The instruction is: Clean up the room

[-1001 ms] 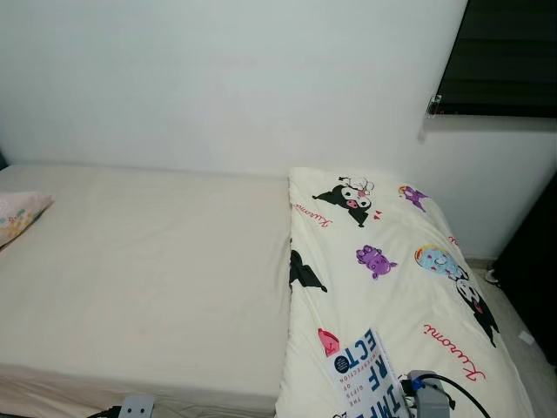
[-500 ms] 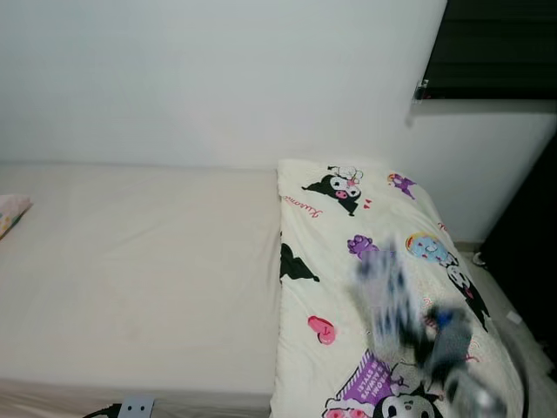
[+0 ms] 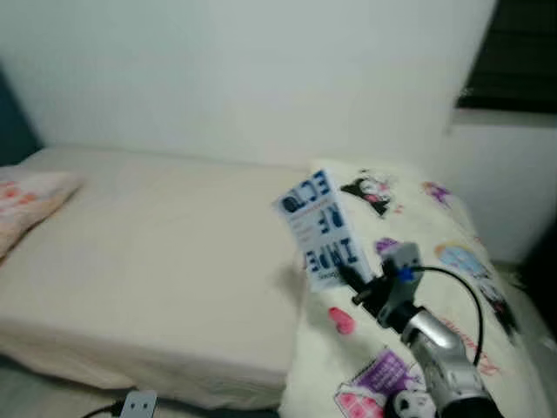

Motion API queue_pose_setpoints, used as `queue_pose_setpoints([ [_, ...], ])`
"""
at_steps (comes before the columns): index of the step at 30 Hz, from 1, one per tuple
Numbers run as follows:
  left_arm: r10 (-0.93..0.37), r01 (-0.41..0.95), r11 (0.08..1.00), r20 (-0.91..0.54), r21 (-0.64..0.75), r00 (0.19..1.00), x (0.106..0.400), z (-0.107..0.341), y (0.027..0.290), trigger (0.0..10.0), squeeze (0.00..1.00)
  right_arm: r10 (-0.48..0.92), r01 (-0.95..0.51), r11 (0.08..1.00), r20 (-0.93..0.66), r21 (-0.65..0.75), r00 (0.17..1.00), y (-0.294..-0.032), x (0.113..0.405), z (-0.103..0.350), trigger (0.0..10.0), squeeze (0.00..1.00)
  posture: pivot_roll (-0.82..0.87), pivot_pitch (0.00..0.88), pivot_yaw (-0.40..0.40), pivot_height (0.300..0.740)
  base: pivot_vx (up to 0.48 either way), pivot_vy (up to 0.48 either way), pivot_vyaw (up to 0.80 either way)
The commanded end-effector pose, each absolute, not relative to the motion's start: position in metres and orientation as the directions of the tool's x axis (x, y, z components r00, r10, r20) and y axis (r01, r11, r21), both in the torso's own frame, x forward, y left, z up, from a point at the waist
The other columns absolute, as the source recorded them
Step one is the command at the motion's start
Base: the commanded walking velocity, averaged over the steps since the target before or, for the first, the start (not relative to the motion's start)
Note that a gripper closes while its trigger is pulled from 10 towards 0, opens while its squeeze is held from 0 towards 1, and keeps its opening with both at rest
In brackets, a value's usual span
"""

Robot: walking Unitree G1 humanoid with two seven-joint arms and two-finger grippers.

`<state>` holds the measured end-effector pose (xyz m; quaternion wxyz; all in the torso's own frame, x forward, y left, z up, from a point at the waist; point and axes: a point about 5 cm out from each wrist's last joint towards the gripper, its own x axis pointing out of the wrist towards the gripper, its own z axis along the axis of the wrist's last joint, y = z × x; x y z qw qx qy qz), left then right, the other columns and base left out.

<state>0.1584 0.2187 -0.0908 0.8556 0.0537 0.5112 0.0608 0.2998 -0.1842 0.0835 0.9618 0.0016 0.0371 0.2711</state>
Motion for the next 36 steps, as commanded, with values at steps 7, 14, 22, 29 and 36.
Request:
queue_pose_setpoints([
  [7,0.157,0.001,0.984,-0.882,0.176,0.445,0.148,-0.094,0.222,10.0,0.0,0.587,-0.586,0.81,-0.056,0.027,0.808,-0.17,0.3,0.095,10.0,0.0,-0.01,0.0,-0.052,0.714,0.0,0.0,0.5],
  [14,0.148,0.016,0.985,-0.885,0.172,0.441,0.147,-0.095,0.222,10.0,0.0,0.558,-0.558,0.829,-0.091,0.029,0.825,-0.169,0.302,0.09,10.0,0.0,-0.02,0.0,-0.046,0.714,0.044,0.0,0.44],
  [22,0.153,0.01,0.985,-0.886,0.175,0.438,0.148,-0.094,0.222,10.0,0.0,0.567,-0.574,0.819,-0.134,-0.018,0.813,-0.163,0.3,0.085,10.0,0.0,-0.02,0.0,-0.046,0.714,0.429,0.0,0.19],
  [29,0.148,0.007,0.986,-0.886,0.168,0.44,0.15,-0.094,0.221,10.0,0.0,0.59,-0.596,0.803,-0.125,-0.02,0.798,-0.159,0.3,0.089,10.0,0.0,-0.02,0.0,-0.049,0.714,0.48,0.0,0.74],
  [36,0.143,0.01,0.986,-0.887,0.164,0.44,0.15,-0.094,0.219,10.0,0.0,0.599,-0.605,0.796,-0.119,-0.023,0.792,-0.158,0.3,0.092,10.0,0.0,-0.02,0.0,-0.048,0.714,0.48,0.0,0.74],
])
